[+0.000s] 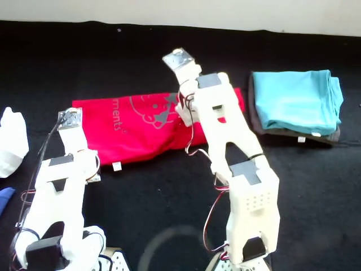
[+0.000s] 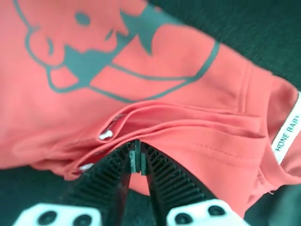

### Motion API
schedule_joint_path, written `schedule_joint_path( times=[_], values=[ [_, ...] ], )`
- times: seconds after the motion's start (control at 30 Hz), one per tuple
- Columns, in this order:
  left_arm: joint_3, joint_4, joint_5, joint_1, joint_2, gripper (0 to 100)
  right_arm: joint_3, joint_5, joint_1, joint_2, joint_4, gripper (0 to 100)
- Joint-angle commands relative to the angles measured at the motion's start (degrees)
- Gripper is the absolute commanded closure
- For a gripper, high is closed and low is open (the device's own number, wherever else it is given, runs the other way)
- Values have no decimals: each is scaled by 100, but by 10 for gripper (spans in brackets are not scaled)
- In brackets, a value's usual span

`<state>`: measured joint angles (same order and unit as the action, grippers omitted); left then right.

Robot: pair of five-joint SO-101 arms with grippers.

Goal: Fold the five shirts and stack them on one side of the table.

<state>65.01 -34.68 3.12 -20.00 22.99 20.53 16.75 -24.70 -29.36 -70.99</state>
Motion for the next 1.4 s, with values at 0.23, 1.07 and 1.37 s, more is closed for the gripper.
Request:
schedule_joint_path(
  times=[0.23, 1.07, 1.37],
  values=[
    [-4, 70, 0, 66, 110, 990, 75, -457, -215, 22, 391, 992],
    [-4, 70, 0, 66, 110, 990, 48, -457, 48, 268, 505, 992],
    [-4, 70, 0, 66, 110, 990, -4, -457, -901, 1156, -382, 992]
  ],
)
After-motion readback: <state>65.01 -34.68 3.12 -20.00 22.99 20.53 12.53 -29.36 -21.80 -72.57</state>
